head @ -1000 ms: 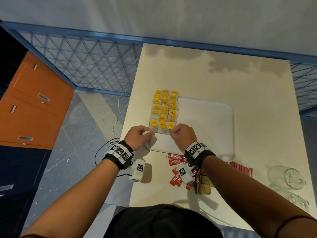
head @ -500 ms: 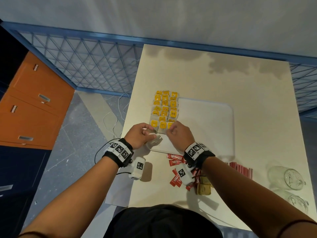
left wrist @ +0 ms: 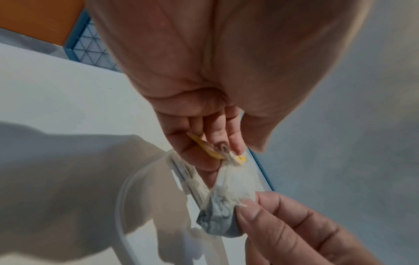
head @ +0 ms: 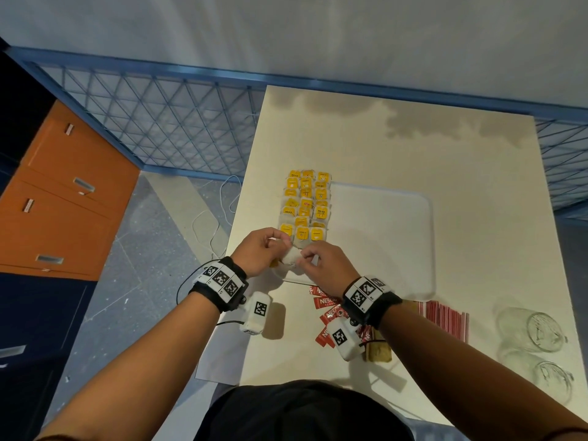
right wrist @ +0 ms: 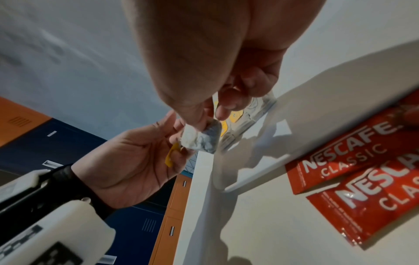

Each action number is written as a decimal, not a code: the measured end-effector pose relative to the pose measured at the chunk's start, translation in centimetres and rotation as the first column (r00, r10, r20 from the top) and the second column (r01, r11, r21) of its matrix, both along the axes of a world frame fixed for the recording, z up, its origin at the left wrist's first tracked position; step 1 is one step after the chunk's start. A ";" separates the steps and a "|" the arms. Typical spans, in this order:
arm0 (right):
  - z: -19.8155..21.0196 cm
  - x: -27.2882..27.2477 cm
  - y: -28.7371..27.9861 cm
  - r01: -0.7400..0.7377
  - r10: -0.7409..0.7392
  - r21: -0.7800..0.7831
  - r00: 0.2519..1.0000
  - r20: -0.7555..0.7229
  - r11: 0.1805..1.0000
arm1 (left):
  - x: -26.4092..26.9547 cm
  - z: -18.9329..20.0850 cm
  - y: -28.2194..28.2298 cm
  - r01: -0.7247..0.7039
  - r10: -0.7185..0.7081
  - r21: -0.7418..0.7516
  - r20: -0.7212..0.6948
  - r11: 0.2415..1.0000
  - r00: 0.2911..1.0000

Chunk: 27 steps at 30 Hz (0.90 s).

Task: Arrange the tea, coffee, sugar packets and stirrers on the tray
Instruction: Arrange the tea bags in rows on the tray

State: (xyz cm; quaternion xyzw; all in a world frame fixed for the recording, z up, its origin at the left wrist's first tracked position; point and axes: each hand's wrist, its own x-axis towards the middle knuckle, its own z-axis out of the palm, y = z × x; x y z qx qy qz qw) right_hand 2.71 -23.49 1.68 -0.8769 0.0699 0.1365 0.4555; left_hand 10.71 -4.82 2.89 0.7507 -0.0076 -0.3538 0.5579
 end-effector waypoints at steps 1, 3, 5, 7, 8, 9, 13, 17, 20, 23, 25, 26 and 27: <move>0.0 0.0 0.0 0.014 -0.014 -0.002 1.000 0.001 1.000 | 0.0 0.0 0.0 -0.020 0.020 0.002 0.000 1.000 1.000; -0.1 -0.1 -0.1 0.038 -0.038 -0.008 0.999 0.005 0.999 | -0.1 0.0 0.1 -0.048 0.048 0.007 -0.005 0.999 0.999; -0.1 -0.1 -0.3 0.062 -0.062 -0.002 0.998 0.015 0.998 | -0.2 0.1 0.2 -0.061 0.061 -0.011 -0.035 0.998 0.998; 0.0 -0.1 -0.3 0.088 -0.088 0.010 0.996 0.020 0.996 | -0.6 0.2 0.3 -0.052 0.051 -0.019 -0.053 0.998 0.997; -0.1 -0.1 -0.3 0.101 -0.101 0.014 0.995 0.025 0.995 | -0.7 0.2 0.3 -0.050 0.050 -0.010 -0.054 0.999 0.997; 0.0 -0.1 -0.3 0.111 -0.112 0.016 0.993 0.031 0.994 | -0.8 0.2 0.3 -0.057 0.056 -0.006 -0.061 0.998 0.997; -0.1 0.1 -0.2 0.135 -0.135 0.016 0.990 0.034 0.991 | -1.4 0.1 0.2 -0.095 0.091 -0.022 -0.128 0.995 0.988; -0.4 -0.1 -0.1 0.124 -0.124 0.015 0.992 0.020 0.992 | -1.4 -0.2 0.2 -0.079 0.079 0.005 -0.122 0.997 0.989; -0.9 -0.2 -0.1 0.128 -0.128 0.026 0.992 0.008 0.991 | -1.3 -0.2 0.0 -0.056 0.056 0.005 -0.104 0.998 0.993; -1.1 -0.3 0.0 0.103 -0.103 0.042 0.995 -0.008 0.994 | -1.3 -0.1 -0.1 -0.044 0.047 0.033 -0.081 0.998 0.996; -1.1 -0.4 0.1 0.094 -0.093 0.048 0.995 -0.024 0.994 | -1.1 -0.2 0.0 -0.027 0.031 0.057 -0.057 0.998 0.998; -1.2 -0.4 0.2 0.092 -0.090 0.048 0.995 -0.035 0.995 | -1.1 -0.2 0.0 -0.016 0.019 0.073 -0.044 0.997 0.999; -1.2 -0.4 0.3 0.088 -0.086 0.047 0.995 -0.046 0.995 | -1.1 -0.4 0.1 -0.010 0.013 0.086 -0.033 0.996 0.999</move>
